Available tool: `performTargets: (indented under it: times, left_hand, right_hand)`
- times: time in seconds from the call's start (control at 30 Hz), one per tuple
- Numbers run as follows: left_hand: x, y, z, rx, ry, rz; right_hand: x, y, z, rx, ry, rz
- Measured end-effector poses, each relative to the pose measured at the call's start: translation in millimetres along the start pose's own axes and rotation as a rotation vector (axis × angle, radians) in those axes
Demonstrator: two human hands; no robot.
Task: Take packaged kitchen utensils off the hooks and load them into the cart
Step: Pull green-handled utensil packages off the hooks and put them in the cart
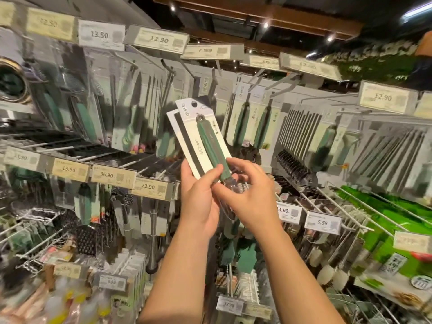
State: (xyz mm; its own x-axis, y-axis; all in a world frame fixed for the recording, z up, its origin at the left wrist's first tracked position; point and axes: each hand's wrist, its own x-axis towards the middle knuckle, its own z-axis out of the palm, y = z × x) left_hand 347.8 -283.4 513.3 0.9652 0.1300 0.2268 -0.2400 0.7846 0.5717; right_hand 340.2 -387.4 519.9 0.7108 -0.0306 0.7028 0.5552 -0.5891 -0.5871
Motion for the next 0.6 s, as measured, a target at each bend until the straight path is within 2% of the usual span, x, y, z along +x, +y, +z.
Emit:
performTargets:
  times: [0.13, 0.27, 0.6]
  left_hand:
    - [0.6, -0.2, 4.5, -0.034, 0.025, -0.010]
    - [-1.2, 2.6, 3.6, -0.026, 0.030, -0.044]
    - [4.5, 4.4, -14.7, 0.033, 0.068, -0.060]
  right_hand:
    - [-6.1, 6.6, 3.3, 0.109, 0.030, 0.082]
    - [-6.3, 9.3, 4.3, 0.243, 0.169, 0.155]
    - [-0.3, 9.4, -9.0, 0.193, 0.450, 0.075]
